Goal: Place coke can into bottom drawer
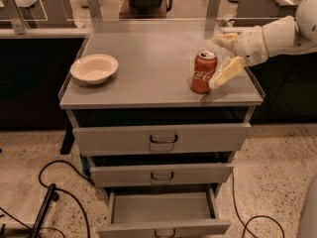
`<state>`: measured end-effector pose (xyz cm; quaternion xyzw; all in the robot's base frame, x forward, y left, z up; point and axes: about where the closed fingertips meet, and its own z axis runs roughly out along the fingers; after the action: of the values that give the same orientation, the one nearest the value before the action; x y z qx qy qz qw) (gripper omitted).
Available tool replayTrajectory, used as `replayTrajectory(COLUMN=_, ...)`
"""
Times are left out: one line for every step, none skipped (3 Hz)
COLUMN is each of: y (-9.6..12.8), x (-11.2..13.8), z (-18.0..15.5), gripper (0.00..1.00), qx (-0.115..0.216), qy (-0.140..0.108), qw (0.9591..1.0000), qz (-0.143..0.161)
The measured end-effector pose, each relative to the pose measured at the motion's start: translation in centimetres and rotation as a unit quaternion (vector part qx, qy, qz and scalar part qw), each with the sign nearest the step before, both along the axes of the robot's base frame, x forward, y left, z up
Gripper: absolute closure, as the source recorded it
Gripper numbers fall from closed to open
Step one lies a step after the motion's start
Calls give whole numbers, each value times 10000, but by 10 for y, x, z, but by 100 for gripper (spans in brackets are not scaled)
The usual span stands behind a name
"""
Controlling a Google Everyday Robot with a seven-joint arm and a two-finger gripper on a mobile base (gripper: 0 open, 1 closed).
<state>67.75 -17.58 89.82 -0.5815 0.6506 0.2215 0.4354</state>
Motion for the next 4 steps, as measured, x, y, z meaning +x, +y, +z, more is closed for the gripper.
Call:
replayTrajectory(y=0, x=0, z=0, gripper=0, qx=0, qy=0, qw=10000, qz=0)
replayTrajectory(y=0, x=0, z=0, gripper=19, qx=0, qy=0, qw=10000, qz=1)
replayTrajectory(y=0, x=0, z=0, gripper=41, qx=0, qy=0, qw=10000, qz=1)
replayTrajectory(y=0, x=0, z=0, gripper=65, qx=0, qy=1, qw=10000, qz=1)
